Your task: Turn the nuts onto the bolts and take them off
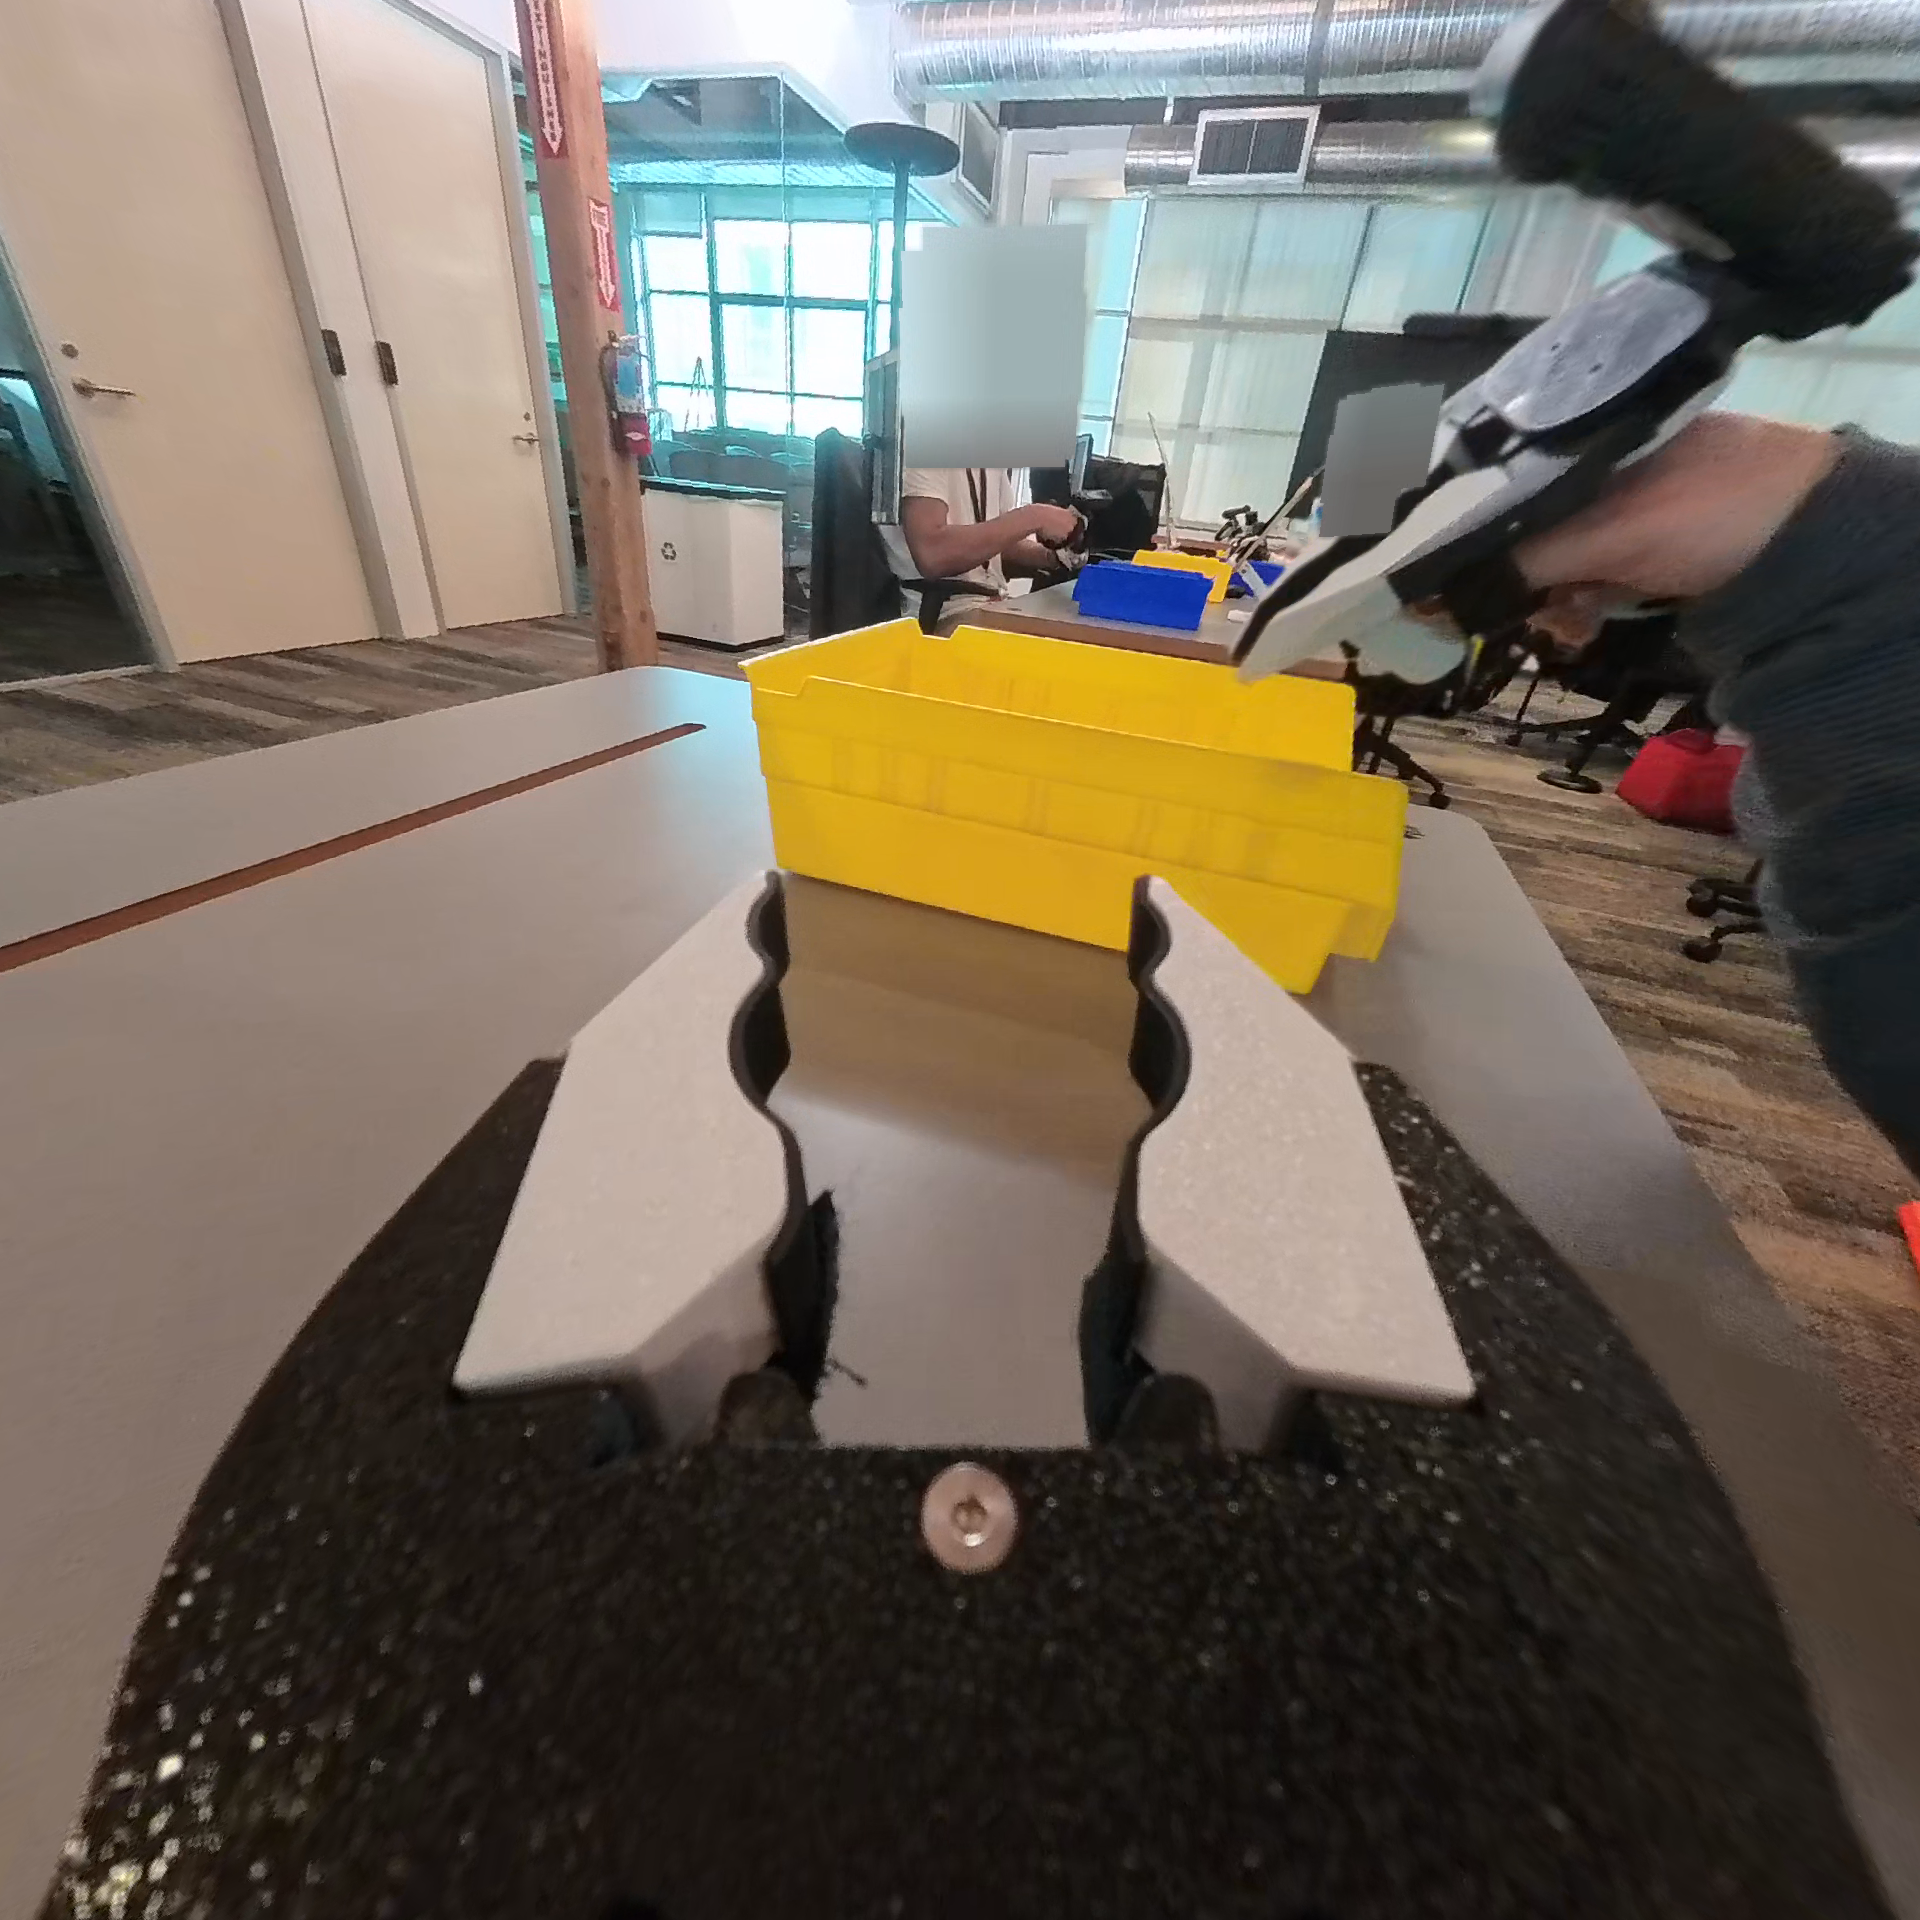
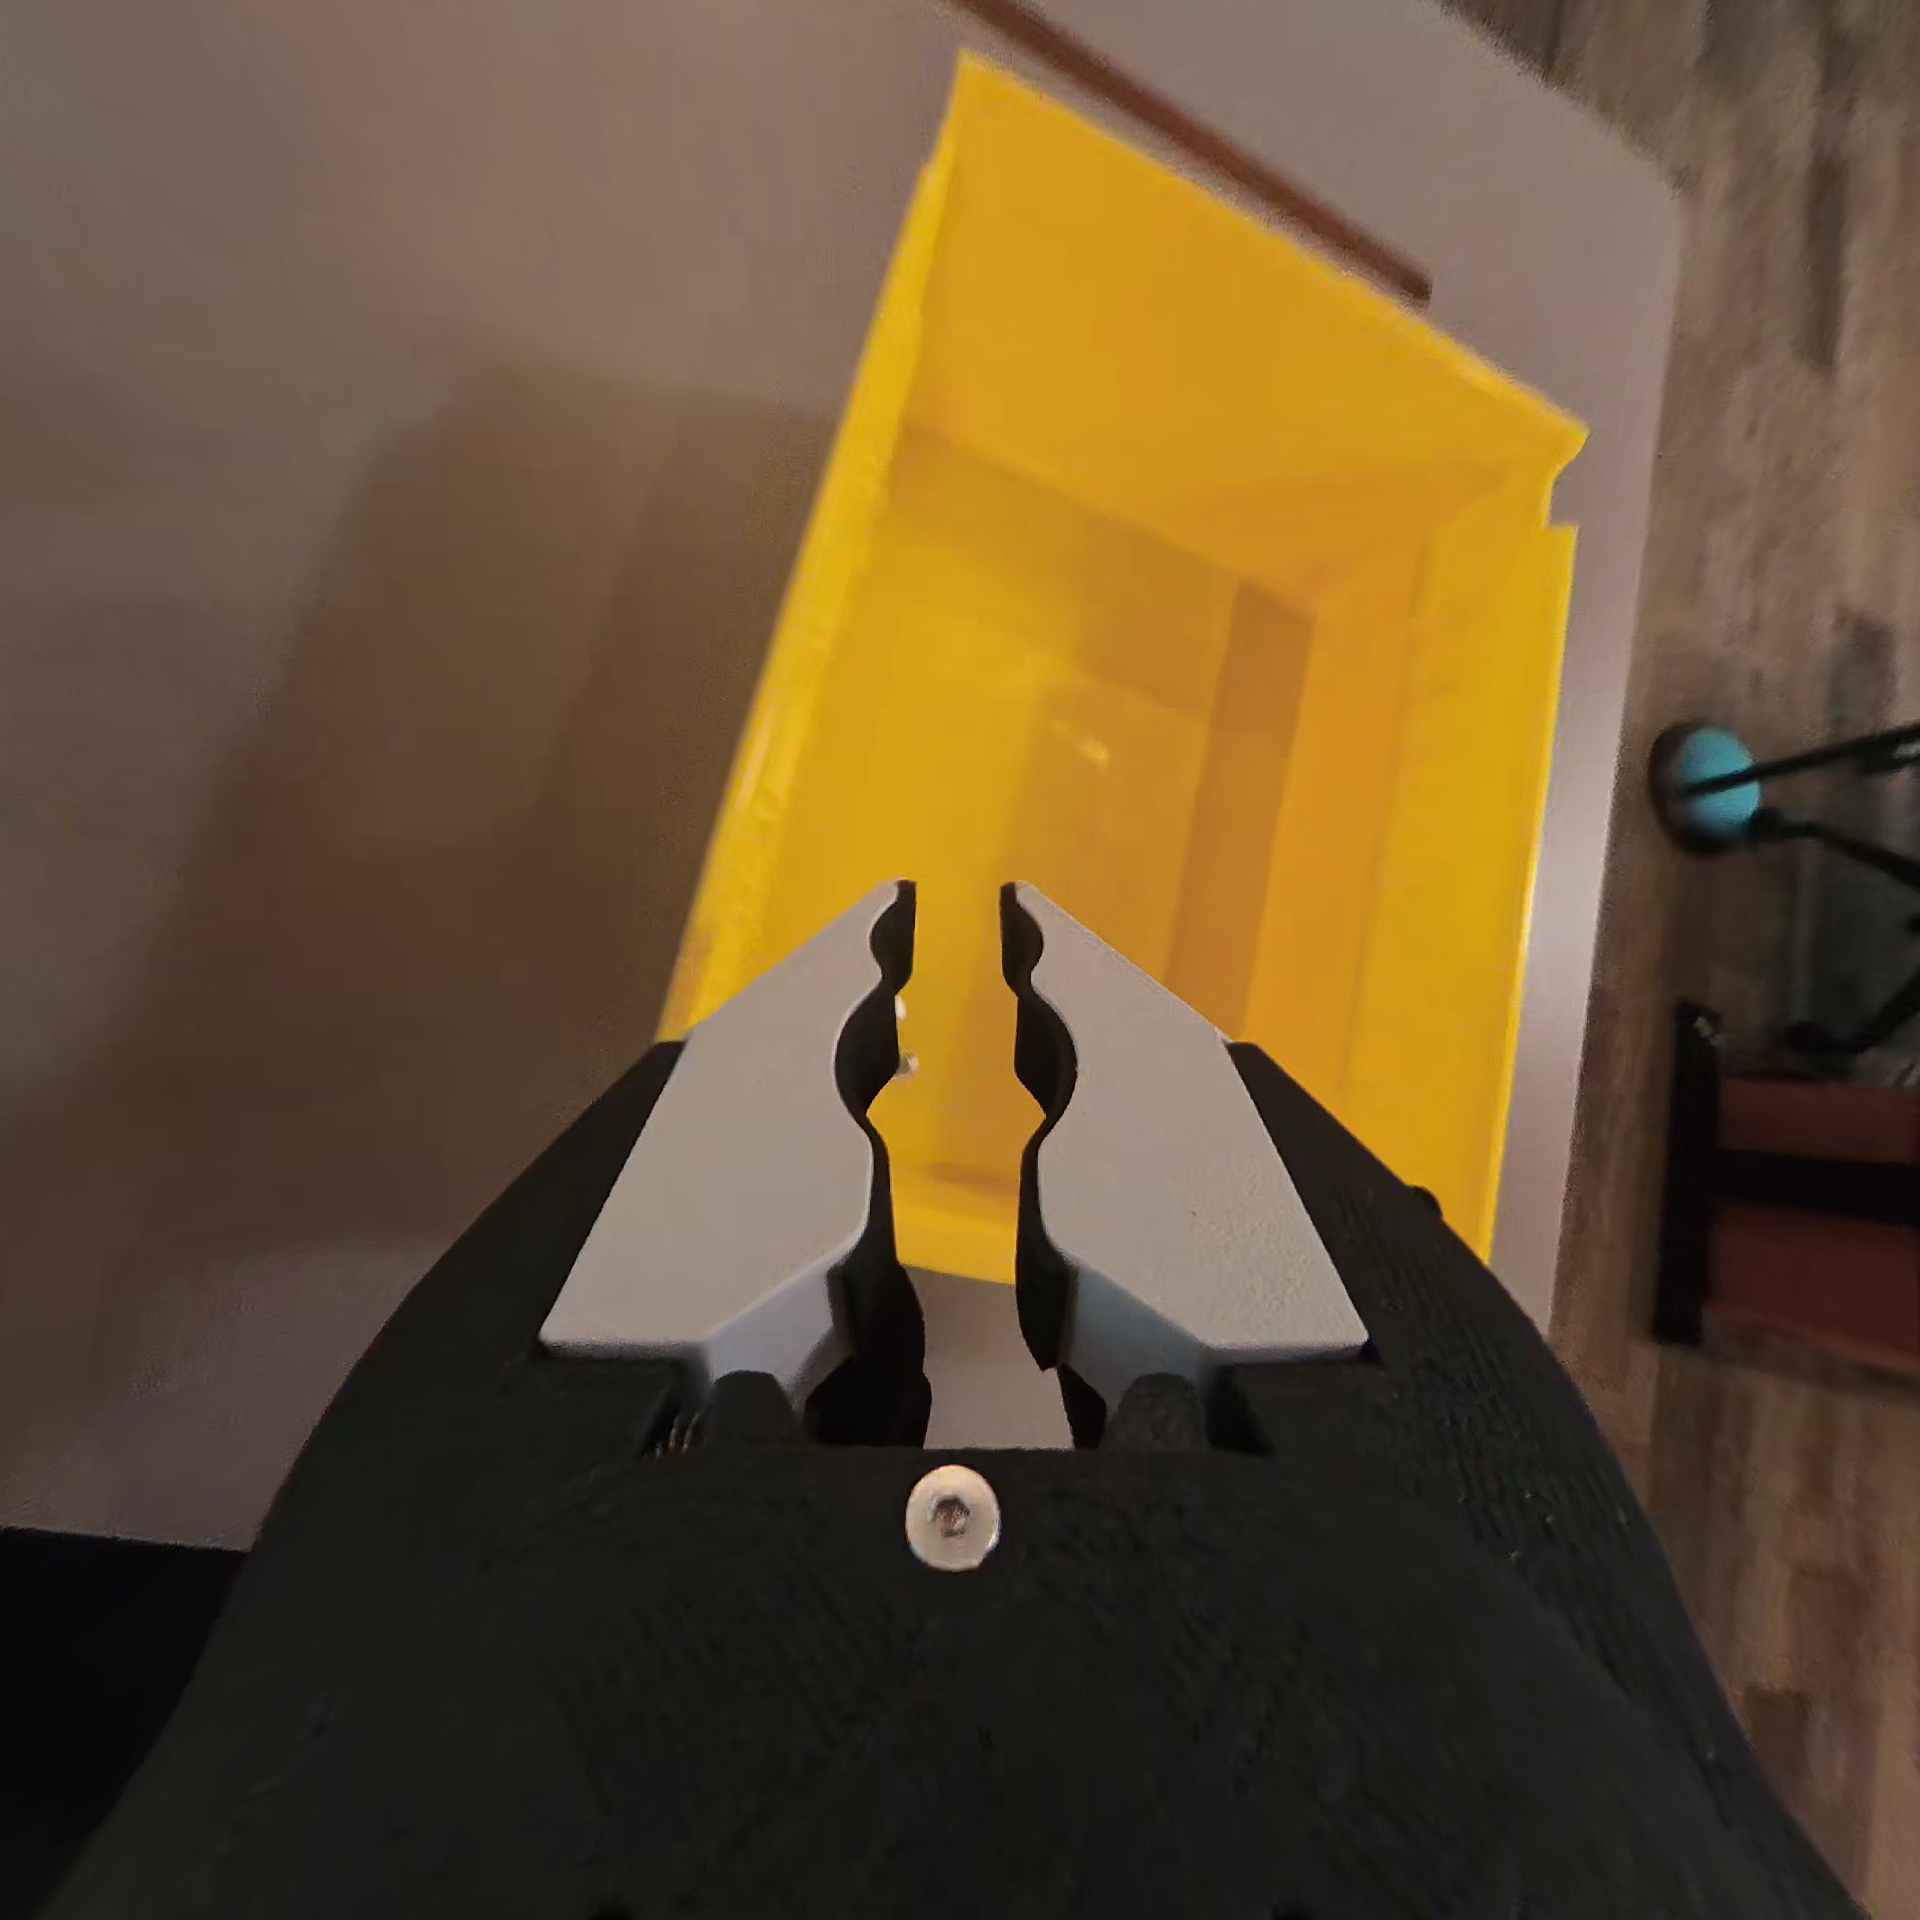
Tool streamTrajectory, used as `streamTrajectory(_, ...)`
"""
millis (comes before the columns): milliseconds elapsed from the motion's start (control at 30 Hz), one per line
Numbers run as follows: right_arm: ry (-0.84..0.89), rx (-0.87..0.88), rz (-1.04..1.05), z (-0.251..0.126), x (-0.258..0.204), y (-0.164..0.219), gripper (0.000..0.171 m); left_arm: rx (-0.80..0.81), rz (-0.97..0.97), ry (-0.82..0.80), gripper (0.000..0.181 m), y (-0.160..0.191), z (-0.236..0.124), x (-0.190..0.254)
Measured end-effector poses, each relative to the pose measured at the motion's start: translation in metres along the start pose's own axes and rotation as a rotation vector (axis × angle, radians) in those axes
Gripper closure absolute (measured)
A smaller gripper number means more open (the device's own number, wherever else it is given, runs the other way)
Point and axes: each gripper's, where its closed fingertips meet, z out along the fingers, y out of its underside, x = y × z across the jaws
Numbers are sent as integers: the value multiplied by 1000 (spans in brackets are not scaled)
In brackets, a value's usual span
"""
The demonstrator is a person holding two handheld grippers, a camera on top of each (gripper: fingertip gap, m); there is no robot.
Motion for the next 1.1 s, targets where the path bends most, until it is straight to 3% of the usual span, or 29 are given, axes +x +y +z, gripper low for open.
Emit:
streamTrajectory(233, -87, 326, -119, -27, -69, -78, 167, -49, 39, -100, 124, 7, -2, -14)
streamTrajectory(467, -282, 591, -126, 10, -157, -136, 168, -84, 103, -292, 141, 8, -15, -42)
streamTrajectory(633, -360, 746, -5, 56, -184, -149, 170, -136, 65, -486, 170, 16, -31, -73)
streamTrajectory(767, -387, 890, 75, 54, -184, -153, 171, -126, 65, -520, 180, 15, -36, -78)
streamTrajectory(933, -290, 1020, 116, 53, -172, -148, 171, -118, 98, -545, 181, 12, -39, -79)
streamTrajectory(1100, -153, 1145, -37, 39, -180, -143, 171, -99, 116, -565, 181, 7, -44, -80)
